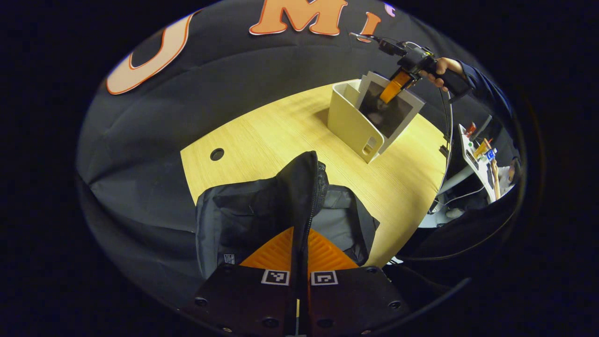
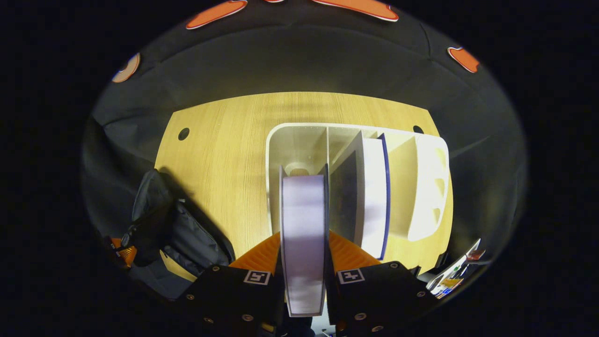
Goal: Open the schoolbag, grab two books from the bookshelf and put them into the schoolbag.
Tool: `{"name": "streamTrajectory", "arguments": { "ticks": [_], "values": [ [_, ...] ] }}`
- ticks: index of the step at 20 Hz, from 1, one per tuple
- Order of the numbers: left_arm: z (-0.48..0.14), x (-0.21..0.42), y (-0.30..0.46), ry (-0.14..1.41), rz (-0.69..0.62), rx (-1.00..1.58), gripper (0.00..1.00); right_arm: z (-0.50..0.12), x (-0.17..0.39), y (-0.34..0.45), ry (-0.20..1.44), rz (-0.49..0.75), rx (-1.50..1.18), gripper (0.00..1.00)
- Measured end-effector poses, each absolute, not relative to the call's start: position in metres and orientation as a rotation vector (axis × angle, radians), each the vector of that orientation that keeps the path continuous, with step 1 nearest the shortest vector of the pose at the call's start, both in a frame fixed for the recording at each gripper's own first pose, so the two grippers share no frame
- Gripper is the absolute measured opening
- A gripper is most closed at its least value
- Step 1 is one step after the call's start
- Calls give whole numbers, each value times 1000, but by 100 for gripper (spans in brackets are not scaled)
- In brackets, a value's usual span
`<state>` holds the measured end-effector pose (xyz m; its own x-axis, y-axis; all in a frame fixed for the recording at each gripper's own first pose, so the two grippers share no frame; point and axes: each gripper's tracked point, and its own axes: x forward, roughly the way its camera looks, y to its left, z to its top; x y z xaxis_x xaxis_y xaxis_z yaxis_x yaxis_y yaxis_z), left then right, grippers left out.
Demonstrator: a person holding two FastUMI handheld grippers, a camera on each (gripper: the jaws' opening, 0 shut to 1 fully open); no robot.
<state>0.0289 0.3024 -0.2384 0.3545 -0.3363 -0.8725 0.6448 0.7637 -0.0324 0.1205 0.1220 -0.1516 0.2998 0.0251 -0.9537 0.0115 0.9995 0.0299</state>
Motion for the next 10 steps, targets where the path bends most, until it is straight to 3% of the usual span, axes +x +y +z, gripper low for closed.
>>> {"name": "streamTrajectory", "arguments": {
  "ticks": [10],
  "values": [
    [-244, 27, 288, 1029, -728, 382, 3, -124, 45, 135, 1226, 49, 59, 37]
  ]
}}
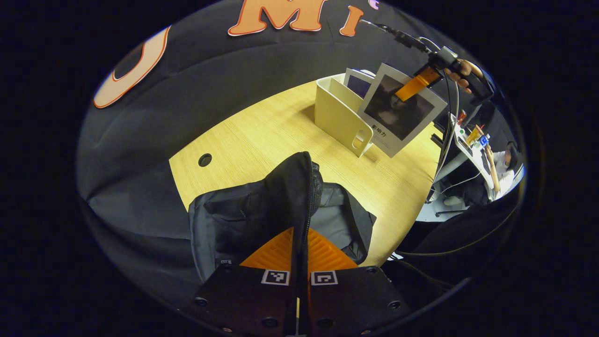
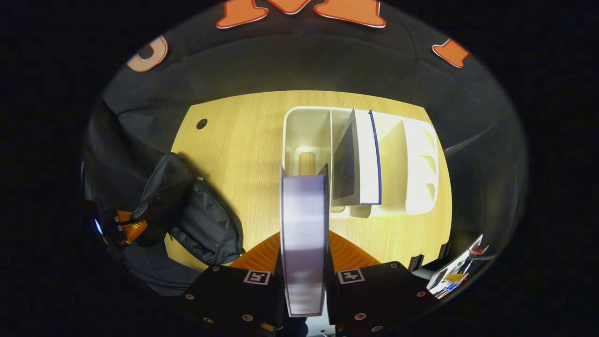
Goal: Open the schoolbag, grab two books from the bookshelf and put them into the schoolbag.
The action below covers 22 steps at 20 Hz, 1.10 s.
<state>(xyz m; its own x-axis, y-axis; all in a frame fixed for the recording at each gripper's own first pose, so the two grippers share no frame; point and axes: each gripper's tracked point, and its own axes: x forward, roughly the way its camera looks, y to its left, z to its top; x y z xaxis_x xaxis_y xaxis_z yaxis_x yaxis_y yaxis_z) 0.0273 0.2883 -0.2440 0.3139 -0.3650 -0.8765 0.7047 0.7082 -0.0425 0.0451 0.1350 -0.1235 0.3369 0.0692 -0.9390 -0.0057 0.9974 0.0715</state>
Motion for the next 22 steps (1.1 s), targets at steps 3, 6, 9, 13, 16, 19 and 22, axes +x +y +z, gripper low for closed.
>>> {"name": "streamTrajectory", "arguments": {
  "ticks": [3, 6, 9, 13, 16, 19, 22],
  "values": [
    [-245, 25, 290, 1032, -744, 388, 3, -115, 25, 135, 1207, 53, 76, 37],
    [-245, 25, 288, 1029, -757, 393, 3, -114, 2, 134, 1215, 41, 81, 37],
    [-246, 24, 288, 1030, -767, 389, 3, -120, -18, 147, 1230, 60, 101, 37],
    [-246, 24, 288, 1031, -769, 389, 3, -126, -46, 167, 1245, 121, 160, 36],
    [-246, 23, 287, 1033, -768, 384, 3, -127, -55, 180, 1226, 158, 212, 36],
    [-246, 23, 287, 1031, -765, 384, 3, -124, -55, 202, 1206, 197, 304, 35],
    [-245, 25, 286, 1020, -757, 376, 3, -124, -51, 222, 1181, 232, 389, 35]
  ]
}}
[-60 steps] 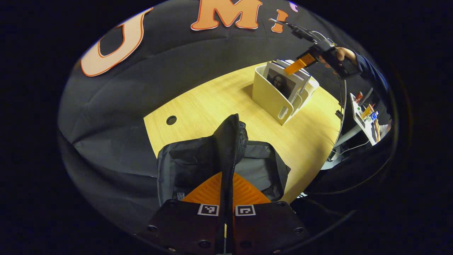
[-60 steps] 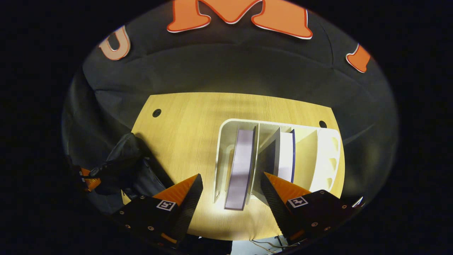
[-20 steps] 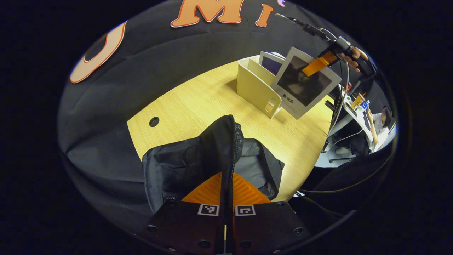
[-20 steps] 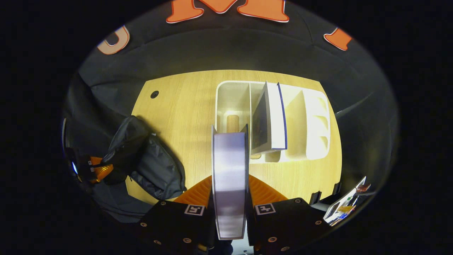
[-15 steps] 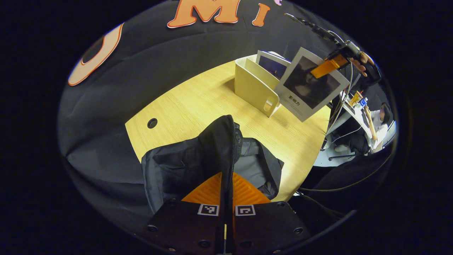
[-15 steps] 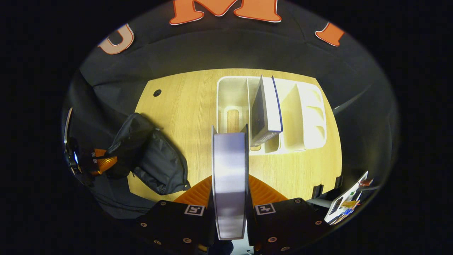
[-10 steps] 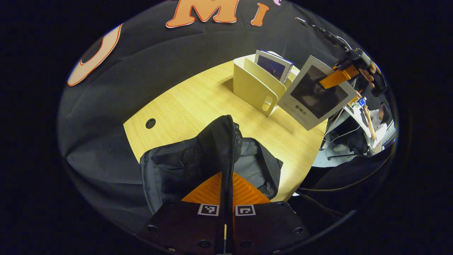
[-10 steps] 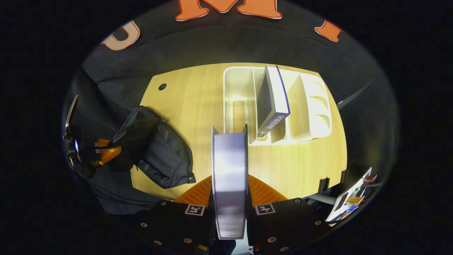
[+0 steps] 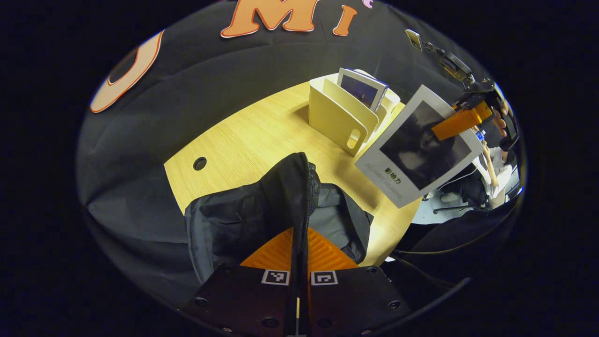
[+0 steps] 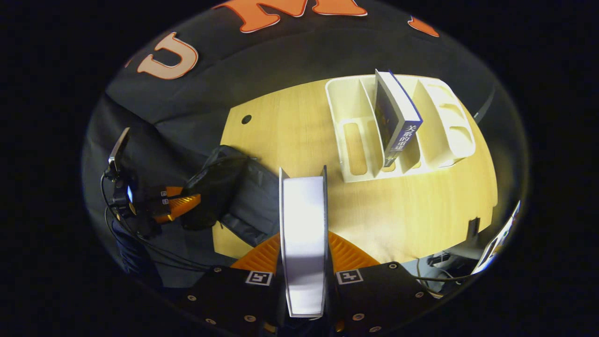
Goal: Open the schoolbag, grab two books from the bookshelf and put them into the schoolbag.
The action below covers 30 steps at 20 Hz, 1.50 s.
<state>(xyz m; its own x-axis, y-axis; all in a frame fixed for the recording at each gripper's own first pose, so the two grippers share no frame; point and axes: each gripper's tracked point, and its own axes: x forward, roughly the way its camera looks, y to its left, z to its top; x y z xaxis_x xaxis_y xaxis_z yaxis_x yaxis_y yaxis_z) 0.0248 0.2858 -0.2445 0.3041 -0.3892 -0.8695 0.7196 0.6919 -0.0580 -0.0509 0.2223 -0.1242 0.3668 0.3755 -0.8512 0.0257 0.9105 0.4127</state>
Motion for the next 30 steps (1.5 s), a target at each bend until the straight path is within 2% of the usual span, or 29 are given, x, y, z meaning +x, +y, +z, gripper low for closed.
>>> {"name": "streamTrajectory", "arguments": {
  "ticks": [12, 24, 30],
  "values": [
    [-234, 26, 279, 998, -711, 291, 3, -131, -19, 312, 1086, 391, 677, 34],
    [-224, 30, 272, 989, -690, 230, 2, -189, 4, 377, 991, 412, 1006, 34],
    [-220, 28, 263, 984, -707, 226, 2, -207, 16, 406, 933, 424, 1090, 34]
  ]
}}
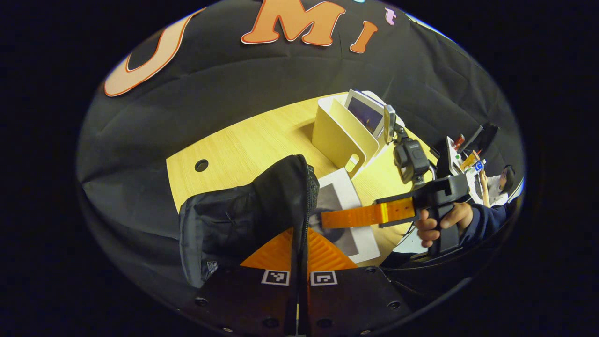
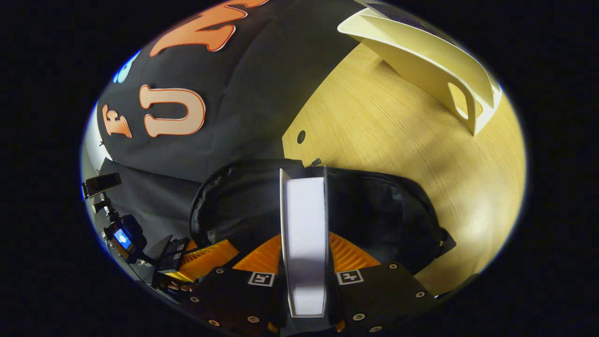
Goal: Open the schoolbag, grab two books from the bookshelf and put them into the schoolbag.
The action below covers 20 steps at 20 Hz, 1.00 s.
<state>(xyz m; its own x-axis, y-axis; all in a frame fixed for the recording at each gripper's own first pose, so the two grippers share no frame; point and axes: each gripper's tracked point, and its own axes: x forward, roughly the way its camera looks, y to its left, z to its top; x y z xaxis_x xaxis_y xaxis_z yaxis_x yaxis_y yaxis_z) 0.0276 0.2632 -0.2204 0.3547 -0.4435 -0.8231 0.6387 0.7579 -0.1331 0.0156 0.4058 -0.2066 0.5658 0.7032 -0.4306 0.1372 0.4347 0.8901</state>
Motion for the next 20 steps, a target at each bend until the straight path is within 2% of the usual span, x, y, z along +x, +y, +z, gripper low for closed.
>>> {"name": "streamTrajectory", "arguments": {
  "ticks": [12, 16, 19, 20],
  "values": [
    [-224, 29, 250, 987, -722, 173, 2, -238, 26, 449, 951, 441, 1115, 33],
    [-228, 30, 252, 996, -705, 152, 2, -247, 27, 442, 995, 411, 1046, 39],
    [-229, 29, 256, 997, -687, 141, 2, -256, 19, 429, 1048, 405, 972, 57],
    [-231, 29, 257, 995, -677, 139, 2, -258, 16, 425, 1062, 403, 949, 58]
  ]
}}
